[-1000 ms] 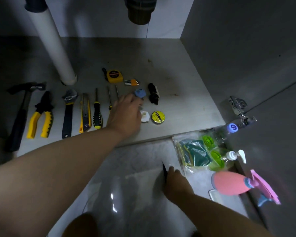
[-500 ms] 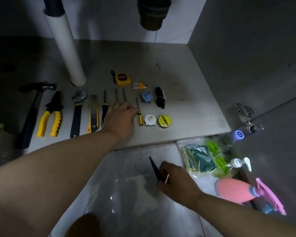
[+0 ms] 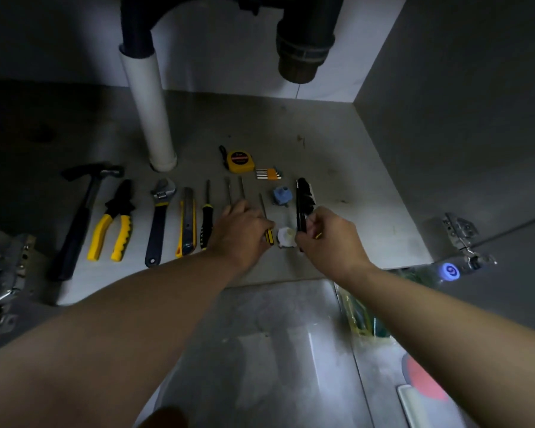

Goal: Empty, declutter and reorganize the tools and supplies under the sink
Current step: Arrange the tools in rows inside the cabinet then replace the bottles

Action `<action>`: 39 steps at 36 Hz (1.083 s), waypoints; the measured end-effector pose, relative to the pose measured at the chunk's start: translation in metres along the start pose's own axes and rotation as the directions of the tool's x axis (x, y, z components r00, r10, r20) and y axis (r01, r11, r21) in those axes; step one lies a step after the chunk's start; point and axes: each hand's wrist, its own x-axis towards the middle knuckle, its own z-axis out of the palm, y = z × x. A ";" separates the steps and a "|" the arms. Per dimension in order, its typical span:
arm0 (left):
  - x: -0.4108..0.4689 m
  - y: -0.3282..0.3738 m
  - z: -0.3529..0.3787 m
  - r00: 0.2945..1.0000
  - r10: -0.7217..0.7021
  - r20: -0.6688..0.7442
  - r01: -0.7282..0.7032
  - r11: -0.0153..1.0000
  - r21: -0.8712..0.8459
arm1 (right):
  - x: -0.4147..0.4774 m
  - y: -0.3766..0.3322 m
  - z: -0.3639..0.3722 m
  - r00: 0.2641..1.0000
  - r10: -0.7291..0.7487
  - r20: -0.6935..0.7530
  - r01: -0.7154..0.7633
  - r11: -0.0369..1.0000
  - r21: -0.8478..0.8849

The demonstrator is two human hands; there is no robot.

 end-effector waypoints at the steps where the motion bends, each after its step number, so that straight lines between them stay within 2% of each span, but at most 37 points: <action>1: 0.000 -0.001 0.000 1.000 -0.004 0.003 0.004 1.000 -0.002 | 0.006 -0.001 0.001 1.000 0.002 0.006 -0.002 1.000 -0.023; 8: -0.002 -0.012 -0.001 1.000 -0.006 0.001 0.006 1.000 -0.014 | 0.034 -0.010 0.017 0.996 0.084 0.032 -0.079 0.986 -0.150; 13: -0.002 -0.013 -0.002 1.000 -0.010 0.003 0.010 1.000 -0.018 | 0.035 -0.007 0.020 0.992 0.126 0.007 -0.125 0.986 -0.113; 19: 0.000 -0.010 -0.002 1.000 -0.019 0.013 0.019 1.000 -0.016 | 0.026 0.002 0.010 0.993 0.114 0.001 -0.113 0.983 -0.141; 25: -0.003 -0.015 0.001 1.000 -0.011 -0.005 0.010 0.997 -0.077 | 0.021 0.003 0.011 0.994 0.105 0.006 -0.104 0.990 -0.100; 33: -0.010 -0.040 0.004 0.986 -0.040 0.160 0.054 0.995 -0.086 | 0.017 0.001 0.017 0.998 0.066 0.004 -0.066 0.994 -0.088; 39: -0.020 -0.051 0.001 0.983 -0.060 0.173 0.076 0.994 -0.085 | 0.008 -0.004 0.027 0.999 0.051 -0.016 -0.052 0.997 -0.052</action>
